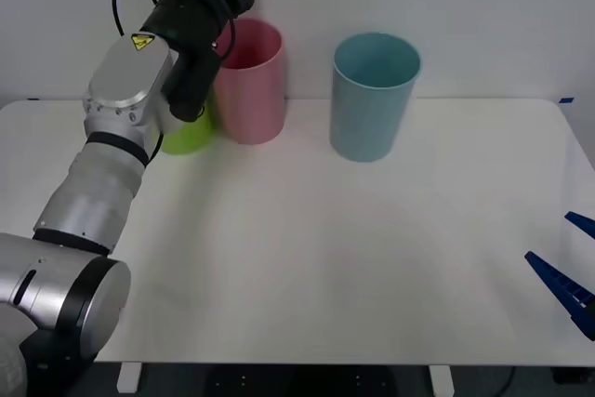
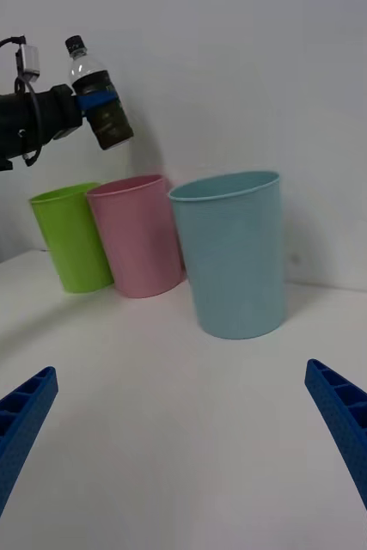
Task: Grasp the object on the table and drop it into the matching bin: aluminum can to the light blue bin, PET bottle to the pink bin.
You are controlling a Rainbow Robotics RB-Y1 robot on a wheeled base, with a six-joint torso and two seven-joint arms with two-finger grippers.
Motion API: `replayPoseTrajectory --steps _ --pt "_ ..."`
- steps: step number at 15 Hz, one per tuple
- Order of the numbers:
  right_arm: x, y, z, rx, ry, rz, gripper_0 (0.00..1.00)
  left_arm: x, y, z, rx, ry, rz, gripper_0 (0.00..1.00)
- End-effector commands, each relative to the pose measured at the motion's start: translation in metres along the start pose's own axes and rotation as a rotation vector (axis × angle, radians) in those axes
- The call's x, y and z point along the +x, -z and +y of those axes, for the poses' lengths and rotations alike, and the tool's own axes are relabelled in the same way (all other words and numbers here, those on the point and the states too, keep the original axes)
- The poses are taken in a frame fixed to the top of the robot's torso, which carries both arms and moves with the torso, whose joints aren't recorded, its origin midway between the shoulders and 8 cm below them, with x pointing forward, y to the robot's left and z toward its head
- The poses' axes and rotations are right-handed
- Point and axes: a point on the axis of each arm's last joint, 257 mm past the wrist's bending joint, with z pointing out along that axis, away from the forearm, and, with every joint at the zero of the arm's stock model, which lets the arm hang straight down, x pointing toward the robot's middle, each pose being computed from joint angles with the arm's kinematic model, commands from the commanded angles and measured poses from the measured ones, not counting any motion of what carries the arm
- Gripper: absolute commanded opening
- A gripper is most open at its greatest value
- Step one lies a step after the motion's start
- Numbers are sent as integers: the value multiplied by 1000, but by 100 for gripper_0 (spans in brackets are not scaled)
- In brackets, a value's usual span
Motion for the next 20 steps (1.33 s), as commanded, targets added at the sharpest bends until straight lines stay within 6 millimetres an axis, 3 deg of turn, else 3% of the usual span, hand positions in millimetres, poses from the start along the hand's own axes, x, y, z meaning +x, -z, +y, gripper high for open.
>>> replayPoseTrajectory --steps 1,3,4,6,13,20 --pt "0 0 0 0 0 0 100 0 0 0 -1 -13 0 0" --pt "0 0 0 0 0 0 100 1 0 0 -2 -17 1 3" --pt "0 0 0 0 0 0 100 1 0 0 -2 -17 1 10" --pt "0 0 0 0 0 0 100 0 0 0 -1 -14 0 100" --pt "0 0 0 0 0 0 100 0 6 -7 34 23 -7 100" --pt "0 0 0 0 0 0 100 -7 63 0 122 75 -67 100"
